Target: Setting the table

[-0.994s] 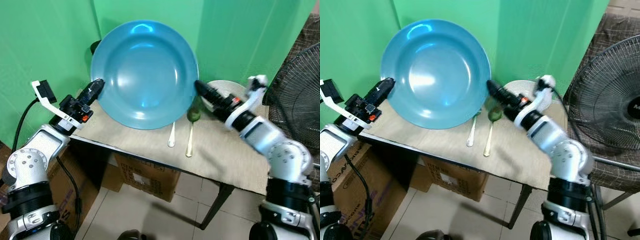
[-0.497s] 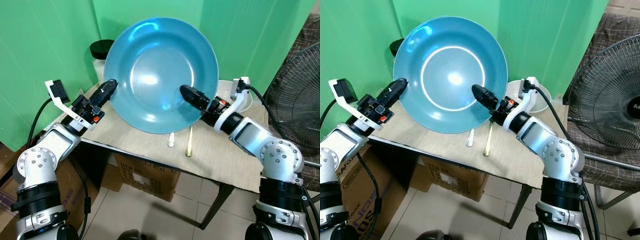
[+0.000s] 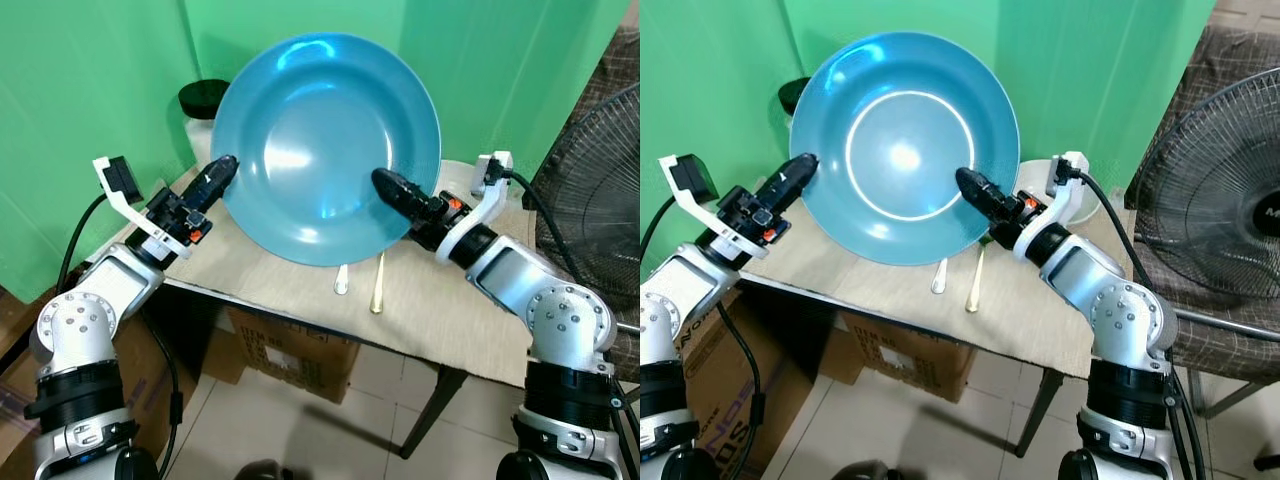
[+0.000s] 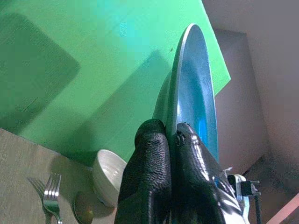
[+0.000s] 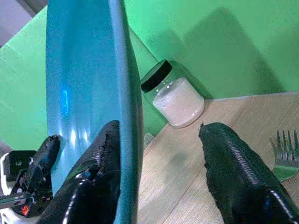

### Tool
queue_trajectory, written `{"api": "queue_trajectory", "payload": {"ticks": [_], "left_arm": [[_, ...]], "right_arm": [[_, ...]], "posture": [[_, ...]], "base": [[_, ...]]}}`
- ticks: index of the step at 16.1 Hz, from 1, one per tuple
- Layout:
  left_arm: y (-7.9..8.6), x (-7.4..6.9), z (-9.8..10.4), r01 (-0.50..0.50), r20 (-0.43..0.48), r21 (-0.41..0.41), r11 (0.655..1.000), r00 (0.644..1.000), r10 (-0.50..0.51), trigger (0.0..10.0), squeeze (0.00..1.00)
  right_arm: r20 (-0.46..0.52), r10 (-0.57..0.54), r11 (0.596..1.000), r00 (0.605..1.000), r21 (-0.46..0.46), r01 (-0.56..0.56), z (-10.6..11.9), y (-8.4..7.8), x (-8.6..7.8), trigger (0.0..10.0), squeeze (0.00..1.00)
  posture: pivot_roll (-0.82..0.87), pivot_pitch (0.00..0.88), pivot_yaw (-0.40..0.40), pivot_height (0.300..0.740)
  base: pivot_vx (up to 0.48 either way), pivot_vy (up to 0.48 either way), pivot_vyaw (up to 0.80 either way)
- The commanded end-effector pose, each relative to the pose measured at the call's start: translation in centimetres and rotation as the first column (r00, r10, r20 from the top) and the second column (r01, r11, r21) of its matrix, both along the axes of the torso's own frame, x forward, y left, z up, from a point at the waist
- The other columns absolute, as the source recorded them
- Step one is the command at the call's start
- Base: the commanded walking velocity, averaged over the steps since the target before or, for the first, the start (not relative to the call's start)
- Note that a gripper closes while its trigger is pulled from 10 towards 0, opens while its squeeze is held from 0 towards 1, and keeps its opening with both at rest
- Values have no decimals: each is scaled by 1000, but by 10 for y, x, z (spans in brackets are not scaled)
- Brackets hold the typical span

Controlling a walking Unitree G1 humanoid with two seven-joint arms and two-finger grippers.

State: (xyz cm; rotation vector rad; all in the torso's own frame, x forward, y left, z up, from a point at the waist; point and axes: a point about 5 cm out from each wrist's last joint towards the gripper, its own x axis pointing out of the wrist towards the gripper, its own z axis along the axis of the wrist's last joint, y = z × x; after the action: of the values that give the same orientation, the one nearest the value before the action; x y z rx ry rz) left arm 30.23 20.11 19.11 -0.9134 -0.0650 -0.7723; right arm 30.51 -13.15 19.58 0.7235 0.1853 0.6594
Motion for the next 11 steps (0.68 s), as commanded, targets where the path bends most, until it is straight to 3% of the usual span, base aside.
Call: {"api": "queue_trajectory", "payload": {"ticks": [1, 11], "left_arm": [[-2, 3, 6, 3, 30, -5, 1000, 1000, -3, 0, 0], [-2, 10, 2, -43, -6, 70, 997, 999, 43, 0, 0]], "right_arm": [[36, 10, 1000, 999, 18, -11, 5, 2, 0, 0, 0], [77, 31, 999, 997, 33, -33, 12, 8, 3, 0, 0]], "posture": [[98, 0, 16, 740], [105, 0, 13, 740]], "base": [[0, 0, 0], [0, 0, 0]]}}
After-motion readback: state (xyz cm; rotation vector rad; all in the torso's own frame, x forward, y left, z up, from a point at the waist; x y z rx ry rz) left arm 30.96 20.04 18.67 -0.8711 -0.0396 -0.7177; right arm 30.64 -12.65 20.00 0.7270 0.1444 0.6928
